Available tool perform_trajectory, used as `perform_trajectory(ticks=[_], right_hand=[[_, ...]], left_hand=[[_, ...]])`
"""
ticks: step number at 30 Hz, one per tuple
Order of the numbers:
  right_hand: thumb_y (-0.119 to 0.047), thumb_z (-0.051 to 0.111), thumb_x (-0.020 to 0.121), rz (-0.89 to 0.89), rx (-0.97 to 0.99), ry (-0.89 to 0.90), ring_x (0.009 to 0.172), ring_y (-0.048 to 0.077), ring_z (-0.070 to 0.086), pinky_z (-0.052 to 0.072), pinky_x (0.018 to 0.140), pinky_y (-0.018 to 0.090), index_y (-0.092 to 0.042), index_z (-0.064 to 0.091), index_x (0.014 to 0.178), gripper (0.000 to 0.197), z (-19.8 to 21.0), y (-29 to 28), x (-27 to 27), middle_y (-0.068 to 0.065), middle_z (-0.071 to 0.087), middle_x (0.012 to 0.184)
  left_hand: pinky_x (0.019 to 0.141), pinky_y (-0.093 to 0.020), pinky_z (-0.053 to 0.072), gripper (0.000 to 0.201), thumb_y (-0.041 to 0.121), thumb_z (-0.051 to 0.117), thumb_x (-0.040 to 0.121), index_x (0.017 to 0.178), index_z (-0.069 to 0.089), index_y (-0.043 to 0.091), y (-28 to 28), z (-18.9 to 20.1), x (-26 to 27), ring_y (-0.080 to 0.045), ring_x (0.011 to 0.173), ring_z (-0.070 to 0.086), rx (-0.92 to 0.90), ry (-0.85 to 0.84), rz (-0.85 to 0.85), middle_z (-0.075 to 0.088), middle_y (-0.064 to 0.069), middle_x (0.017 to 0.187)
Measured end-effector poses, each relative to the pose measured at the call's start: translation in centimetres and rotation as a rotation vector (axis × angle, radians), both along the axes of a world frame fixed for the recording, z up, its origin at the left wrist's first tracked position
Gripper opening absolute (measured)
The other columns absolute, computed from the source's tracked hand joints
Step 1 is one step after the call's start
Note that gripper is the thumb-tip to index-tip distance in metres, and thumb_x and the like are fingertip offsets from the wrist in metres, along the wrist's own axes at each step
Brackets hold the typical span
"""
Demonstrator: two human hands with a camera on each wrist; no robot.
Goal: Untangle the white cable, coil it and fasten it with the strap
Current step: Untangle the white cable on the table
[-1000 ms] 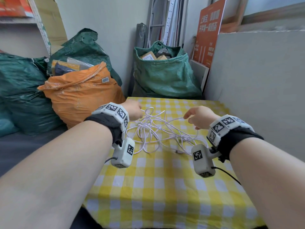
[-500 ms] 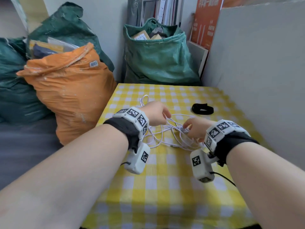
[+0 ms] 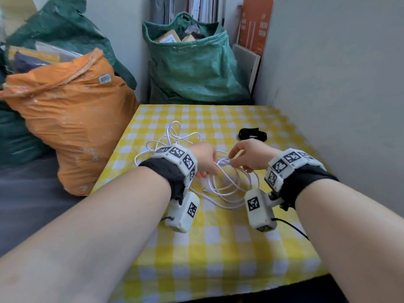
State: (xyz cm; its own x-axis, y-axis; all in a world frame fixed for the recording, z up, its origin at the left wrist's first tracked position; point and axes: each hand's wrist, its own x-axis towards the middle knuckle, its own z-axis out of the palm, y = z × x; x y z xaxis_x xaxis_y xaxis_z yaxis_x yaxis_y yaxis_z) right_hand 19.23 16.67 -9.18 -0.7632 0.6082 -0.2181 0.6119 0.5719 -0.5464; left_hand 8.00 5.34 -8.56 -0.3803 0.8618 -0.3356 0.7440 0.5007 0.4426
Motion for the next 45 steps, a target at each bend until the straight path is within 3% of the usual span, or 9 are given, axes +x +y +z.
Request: perform_trajectory(ticks=[8, 12, 15, 18, 28, 33, 37, 41, 45], right_hand=[[-0.012, 0.063, 0.086, -0.075, 0.036, 0.236, 0.051, 0.011, 0.056, 0.053, 0.056, 0.024, -0.018, 0.063, 0.071, 0.016, 2.2, -0.6, 0.4, -0.001, 0.061, 0.063], [-0.008, 0.060, 0.087, -0.107, 0.004, 0.323, 0.060, 0.014, 0.059, 0.059, 0.069, 0.032, -0.017, 0.062, 0.074, 0.017, 3.0, -1.3, 0.4, 0.001, 0.061, 0.072], [-0.009, 0.055, 0.089, -0.111, 0.014, 0.336, 0.066, 0.015, 0.060, 0.059, 0.070, 0.032, -0.016, 0.064, 0.082, 0.013, 3.4, -1.9, 0.3, 0.000, 0.061, 0.077], [-0.019, 0.056, 0.091, -0.100, -0.038, 0.332, 0.065, 0.015, 0.061, 0.058, 0.066, 0.031, -0.012, 0.067, 0.093, 0.013, 3.7, -2.6, 0.0, 0.003, 0.063, 0.082], [-0.024, 0.060, 0.089, -0.017, 0.044, 0.179, 0.063, 0.013, 0.056, 0.053, 0.068, 0.027, -0.018, 0.066, 0.088, 0.009, 3.8, -4.7, -1.0, -0.001, 0.061, 0.076], [-0.024, 0.058, 0.090, -0.047, 0.168, 0.207, 0.068, 0.017, 0.057, 0.045, 0.057, 0.024, -0.015, 0.068, 0.089, 0.013, 4.2, -4.7, -1.2, 0.002, 0.062, 0.082], [-0.026, 0.053, 0.094, -0.058, 0.128, 0.260, 0.058, 0.012, 0.056, 0.045, 0.053, 0.022, -0.006, 0.066, 0.098, 0.024, 4.3, -4.6, -1.5, -0.010, 0.054, 0.072], [-0.026, 0.055, 0.093, -0.066, 0.093, 0.322, 0.060, 0.011, 0.057, 0.049, 0.056, 0.021, -0.013, 0.064, 0.089, 0.016, 4.1, -4.4, -1.7, -0.001, 0.060, 0.076], [-0.023, 0.058, 0.091, 0.005, 0.017, 0.297, 0.067, 0.012, 0.056, 0.051, 0.059, 0.021, -0.015, 0.062, 0.084, 0.012, 3.5, -4.4, -1.7, 0.000, 0.059, 0.075]], left_hand=[[0.068, -0.039, 0.059, 0.015, -0.008, 0.053, 0.081, 0.081, 0.058, 0.007, -1.3, 1.5, -2.0, -0.025, 0.054, 0.061, 0.123, 0.108, 0.212, 0.063, -0.010, 0.061], [0.052, -0.030, 0.055, 0.021, -0.007, 0.046, 0.087, 0.075, 0.050, 0.010, -2.7, 2.2, -2.8, -0.025, 0.056, 0.061, 0.273, -0.009, 0.352, 0.063, -0.010, 0.067], [0.039, -0.019, 0.040, 0.017, 0.002, 0.043, 0.092, 0.080, 0.048, 0.013, -3.7, 2.6, -3.3, -0.011, 0.039, 0.055, 0.348, -0.060, 0.386, 0.064, -0.003, 0.067], [0.041, -0.020, 0.032, 0.014, 0.009, 0.040, 0.095, 0.084, 0.047, 0.015, -4.6, 3.0, -3.4, -0.015, 0.046, 0.059, 0.394, -0.069, 0.380, 0.067, 0.000, 0.070], [0.045, -0.020, 0.042, 0.012, 0.014, 0.040, 0.096, 0.102, 0.050, 0.011, -6.0, 4.2, -4.1, -0.014, 0.047, 0.048, 0.577, -0.003, 0.412, 0.065, 0.001, 0.065], [0.040, -0.017, 0.041, 0.009, 0.010, 0.047, 0.093, 0.089, 0.055, 0.011, -7.2, 4.4, -5.3, -0.015, 0.051, 0.056, 0.421, 0.071, 0.400, 0.069, -0.002, 0.072], [0.048, -0.018, 0.043, 0.008, 0.009, 0.062, 0.085, 0.080, 0.060, 0.016, -8.0, 4.1, -5.4, -0.008, 0.055, 0.059, 0.219, -0.005, 0.258, 0.067, 0.002, 0.072], [0.048, -0.018, 0.043, 0.007, 0.007, 0.064, 0.082, 0.086, 0.064, 0.013, -7.8, 3.5, -5.2, -0.008, 0.054, 0.058, 0.221, -0.009, 0.238, 0.065, 0.002, 0.067], [0.057, -0.023, 0.043, 0.018, 0.020, 0.067, 0.084, 0.102, 0.066, 0.017, -7.8, 3.4, -4.7, -0.014, 0.069, 0.055, 0.116, -0.002, 0.151, 0.063, -0.001, 0.088]])
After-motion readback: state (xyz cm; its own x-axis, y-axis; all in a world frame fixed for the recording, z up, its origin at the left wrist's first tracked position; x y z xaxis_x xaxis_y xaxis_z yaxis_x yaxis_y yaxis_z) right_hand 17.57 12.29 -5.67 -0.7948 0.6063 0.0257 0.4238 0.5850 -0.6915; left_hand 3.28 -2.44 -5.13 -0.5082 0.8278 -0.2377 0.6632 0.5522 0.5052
